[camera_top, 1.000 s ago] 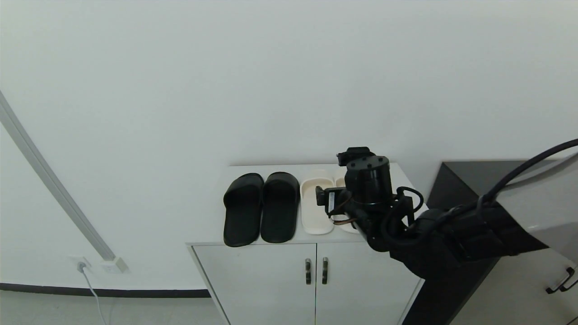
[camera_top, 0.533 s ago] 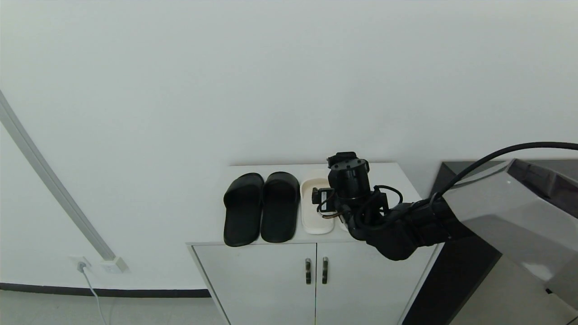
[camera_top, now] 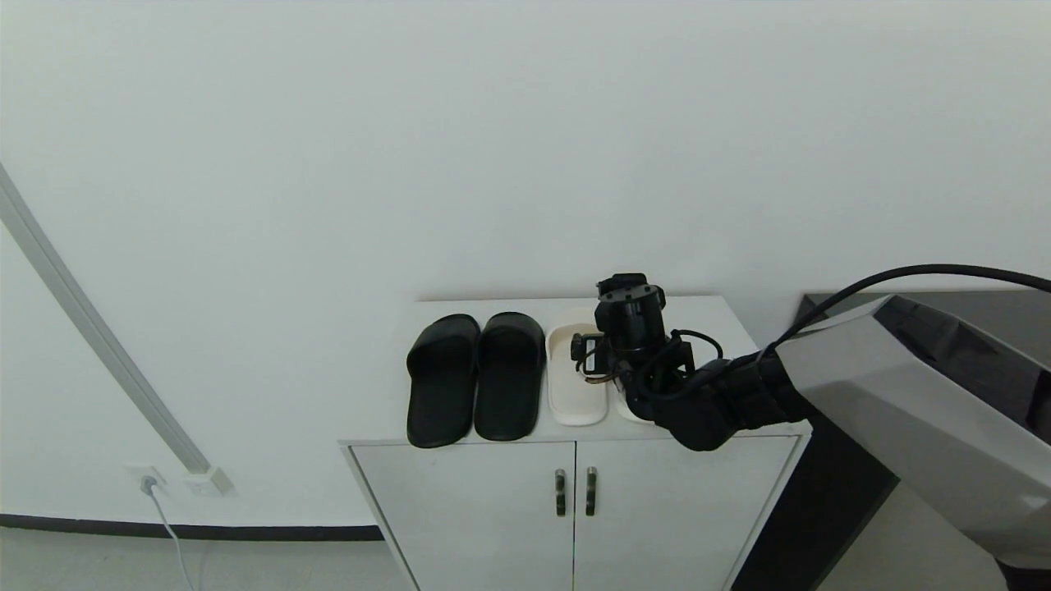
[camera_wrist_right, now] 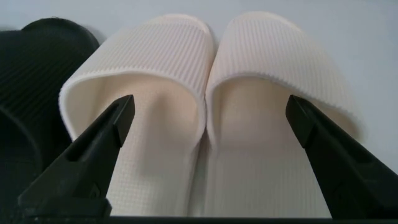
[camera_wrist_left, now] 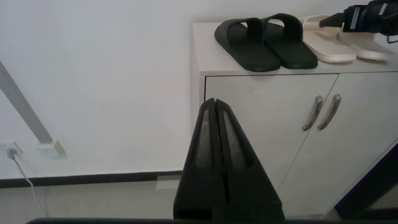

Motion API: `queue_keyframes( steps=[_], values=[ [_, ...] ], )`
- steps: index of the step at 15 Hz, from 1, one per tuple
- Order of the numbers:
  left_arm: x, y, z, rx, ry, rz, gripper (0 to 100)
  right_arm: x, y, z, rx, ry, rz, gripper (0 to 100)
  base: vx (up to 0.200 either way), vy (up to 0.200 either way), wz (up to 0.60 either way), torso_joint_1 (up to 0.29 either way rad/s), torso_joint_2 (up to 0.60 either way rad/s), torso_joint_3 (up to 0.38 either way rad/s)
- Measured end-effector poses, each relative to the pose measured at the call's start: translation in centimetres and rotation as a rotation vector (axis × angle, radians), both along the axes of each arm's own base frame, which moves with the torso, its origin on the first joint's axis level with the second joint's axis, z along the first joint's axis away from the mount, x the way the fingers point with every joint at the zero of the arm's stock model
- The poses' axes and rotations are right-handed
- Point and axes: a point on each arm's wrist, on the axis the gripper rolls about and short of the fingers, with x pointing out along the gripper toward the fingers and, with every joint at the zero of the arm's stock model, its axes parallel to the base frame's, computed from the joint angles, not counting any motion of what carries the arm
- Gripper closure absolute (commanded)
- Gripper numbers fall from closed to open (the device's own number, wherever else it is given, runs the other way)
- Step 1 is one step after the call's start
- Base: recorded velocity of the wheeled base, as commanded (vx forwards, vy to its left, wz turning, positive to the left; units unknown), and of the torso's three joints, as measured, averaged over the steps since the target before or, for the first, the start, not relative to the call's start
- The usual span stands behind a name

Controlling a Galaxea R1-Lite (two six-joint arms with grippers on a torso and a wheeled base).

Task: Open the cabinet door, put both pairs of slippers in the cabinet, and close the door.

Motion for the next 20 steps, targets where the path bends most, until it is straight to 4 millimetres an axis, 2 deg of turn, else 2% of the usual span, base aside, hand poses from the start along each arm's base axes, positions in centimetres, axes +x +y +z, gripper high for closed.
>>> queue_keyframes(
  steps=[4, 5, 13, 17, 20],
  values=[
    [0.0, 0.0, 0.0, -0.001, 0.000, 0.001, 100, 1.3, 0.2, -0.7, -0.004, 0.005, -0.013, 0, 0.000, 0.000, 0.00, 0.000, 0.00, 0.000],
    [0.0, 0.0, 0.0, -0.001, 0.000, 0.002, 100, 1.6, 0.3, -0.8, -0.003, 0.002, -0.017, 100, 0.000, 0.000, 0.00, 0.000, 0.00, 0.000],
    [0.0, 0.0, 0.0, 0.000, 0.000, 0.000, 100, 2.2, 0.6, -1.3, -0.009, -0.002, -0.033, 100, 0.000, 0.000, 0.00, 0.000, 0.00, 0.000],
    [0.0, 0.0, 0.0, 0.000, 0.000, 0.000, 100, 1.9, 0.3, 0.0, -0.015, -0.024, -0.043, 100, 0.000, 0.000, 0.00, 0.000, 0.00, 0.000],
    [0.0, 0.0, 0.0, -0.001, 0.000, 0.000, 100, 0.6, -0.6, 1.3, -0.022, -0.018, -0.023, 100, 0.000, 0.000, 0.00, 0.000, 0.00, 0.000]
  ],
)
